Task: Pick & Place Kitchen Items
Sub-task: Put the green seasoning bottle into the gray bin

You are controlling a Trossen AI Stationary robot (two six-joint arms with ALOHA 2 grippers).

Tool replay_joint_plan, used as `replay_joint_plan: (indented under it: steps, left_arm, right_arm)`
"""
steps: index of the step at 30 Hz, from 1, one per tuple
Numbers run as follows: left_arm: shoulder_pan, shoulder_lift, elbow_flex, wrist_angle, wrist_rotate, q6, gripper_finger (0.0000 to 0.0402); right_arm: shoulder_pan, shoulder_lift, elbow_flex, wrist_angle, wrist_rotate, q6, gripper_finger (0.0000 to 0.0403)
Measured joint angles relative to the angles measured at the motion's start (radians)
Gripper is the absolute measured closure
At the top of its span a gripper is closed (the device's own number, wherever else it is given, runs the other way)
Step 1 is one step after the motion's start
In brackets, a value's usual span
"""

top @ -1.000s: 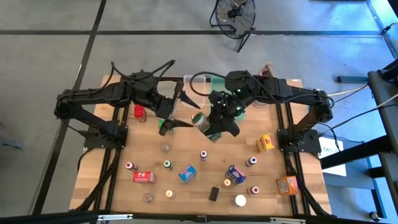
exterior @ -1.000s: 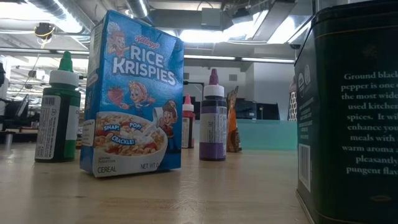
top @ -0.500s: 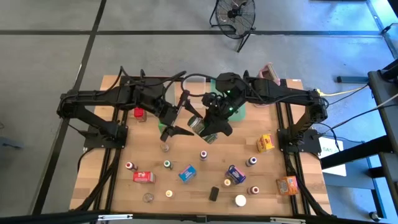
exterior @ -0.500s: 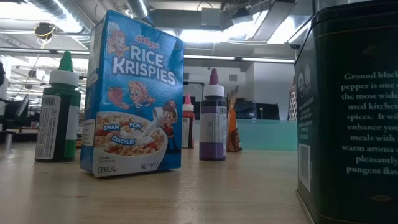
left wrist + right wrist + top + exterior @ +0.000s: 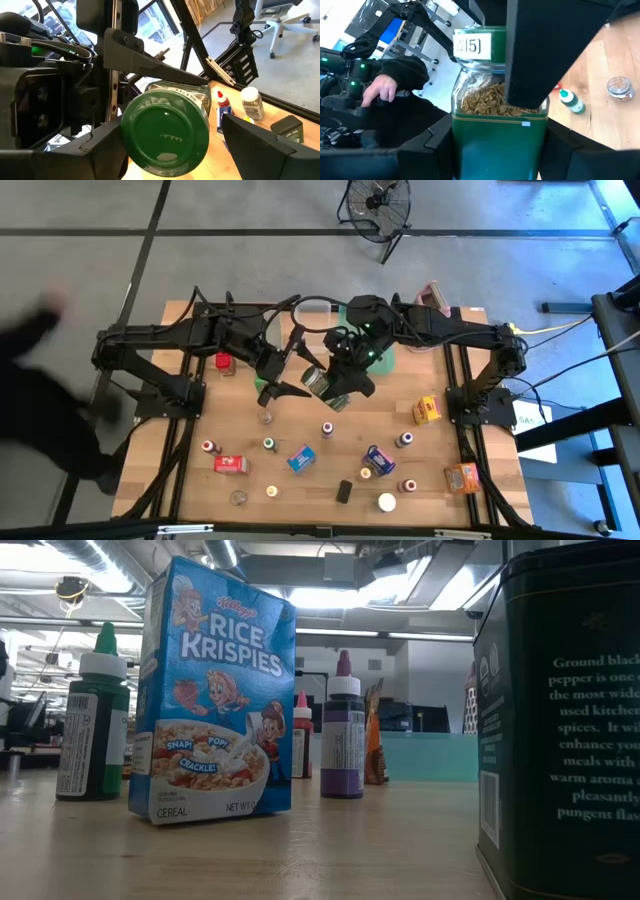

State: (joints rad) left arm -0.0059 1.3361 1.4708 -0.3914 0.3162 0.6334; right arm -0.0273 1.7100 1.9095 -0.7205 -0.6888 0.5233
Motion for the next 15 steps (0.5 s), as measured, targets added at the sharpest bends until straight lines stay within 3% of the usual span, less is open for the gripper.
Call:
replay_joint_plan:
  steps: [15]
  left_arm:
    - [-0.014, 0.006, 0.0, 0.022, 0.027, 0.018, 0.0103]
  right_arm:
    - [-0.002, 0.024, 0.001, 0.055, 0.007, 0.043, 0.0206]
